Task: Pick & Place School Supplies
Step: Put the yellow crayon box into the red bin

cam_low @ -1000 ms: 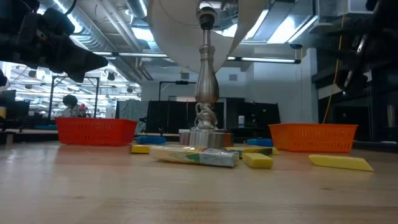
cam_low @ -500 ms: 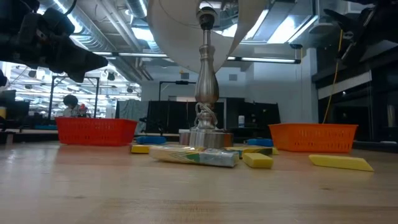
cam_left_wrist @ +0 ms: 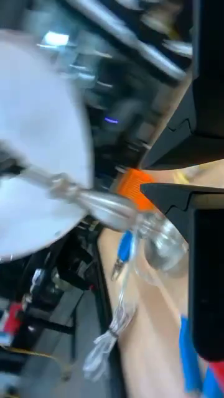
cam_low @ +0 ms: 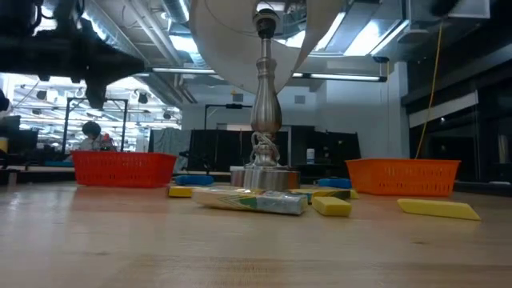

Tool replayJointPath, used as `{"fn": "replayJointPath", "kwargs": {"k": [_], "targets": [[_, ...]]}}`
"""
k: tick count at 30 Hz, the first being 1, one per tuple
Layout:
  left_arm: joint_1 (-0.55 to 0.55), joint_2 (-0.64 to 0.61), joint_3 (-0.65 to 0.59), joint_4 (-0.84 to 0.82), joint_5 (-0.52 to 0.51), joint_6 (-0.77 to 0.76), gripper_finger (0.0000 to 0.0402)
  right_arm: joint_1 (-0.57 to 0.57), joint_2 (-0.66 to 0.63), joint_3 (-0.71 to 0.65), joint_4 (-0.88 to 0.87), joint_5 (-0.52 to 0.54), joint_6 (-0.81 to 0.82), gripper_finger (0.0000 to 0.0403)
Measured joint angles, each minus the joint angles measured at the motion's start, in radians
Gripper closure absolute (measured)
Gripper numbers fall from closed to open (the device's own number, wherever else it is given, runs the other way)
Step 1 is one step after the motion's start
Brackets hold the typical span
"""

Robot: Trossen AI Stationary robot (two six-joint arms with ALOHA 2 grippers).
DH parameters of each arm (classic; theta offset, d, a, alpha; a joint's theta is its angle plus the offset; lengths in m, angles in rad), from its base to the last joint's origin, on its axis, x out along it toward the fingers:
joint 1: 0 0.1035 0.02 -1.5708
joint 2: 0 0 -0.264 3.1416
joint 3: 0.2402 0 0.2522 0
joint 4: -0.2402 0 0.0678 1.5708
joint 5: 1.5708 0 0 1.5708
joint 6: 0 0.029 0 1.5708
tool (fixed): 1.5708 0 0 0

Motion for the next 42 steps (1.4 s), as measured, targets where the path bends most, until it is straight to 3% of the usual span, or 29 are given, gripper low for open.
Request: {"fn": "replayJointPath", "kwargs": {"k": [3,6,10,13,16,19,22,25,29,32,34,37,40,42], "targets": [[0.000,0.001,0.000,0.104,-0.109,-0.247,0.0363,0.011,0.131,0.126,0.027,-0.099,-0.109,0.0282],[-0.001,0.008,0.000,0.227,-0.141,-0.337,0.0363,0.022,0.196,0.242,-0.016,-0.194,-0.178,0.0282],[-0.024,0.044,0.003,0.594,0.128,-0.239,0.0363,0.039,0.198,0.378,-0.310,-0.197,-0.172,0.0282],[-0.058,0.077,0.043,0.783,0.241,-0.248,0.0364,0.050,0.180,0.463,-0.582,-0.158,-0.164,0.0282],[-0.113,0.121,0.125,0.790,0.295,-0.190,0.0363,0.050,0.159,0.514,-0.706,-0.142,-0.165,0.0282],[-0.183,0.218,0.232,0.745,0.269,-0.069,0.0361,0.048,0.131,0.527,-0.746,-0.145,-0.193,0.0282],[-0.254,0.350,0.363,0.640,0.244,0.040,0.0362,0.048,0.085,0.528,-0.778,-0.141,-0.189,0.0282],[-0.333,0.459,0.514,0.300,0.143,0.054,0.0363,0.049,0.058,0.529,-0.824,-0.123,-0.146,0.0282],[-0.467,0.609,0.737,-0.515,-0.089,-0.277,0.0363,0.049,0.047,0.529,-0.851,-0.120,-0.093,0.0282],[-0.584,0.753,0.810,-0.907,-0.141,-0.608,0.0364,0.049,0.049,0.529,-0.865,-0.120,-0.067,0.0282],[-0.670,0.831,0.815,-0.986,-0.126,-0.761,0.0363,0.049,0.049,0.529,-0.871,-0.108,-0.044,0.0282],[-0.798,0.942,0.808,-0.976,-0.119,-0.910,0.0364,0.049,0.050,0.529,-0.883,-0.084,-0.012,0.0282],[-0.877,1.059,0.808,-0.856,-0.128,-0.932,0.0363,0.049,0.051,0.529,-0.888,-0.085,0.011,0.0282],[-0.894,1.139,0.808,-0.746,-0.114,-0.860,0.0362,0.049,0.051,0.529,-0.889,-0.086,0.011,0.0282]]}}
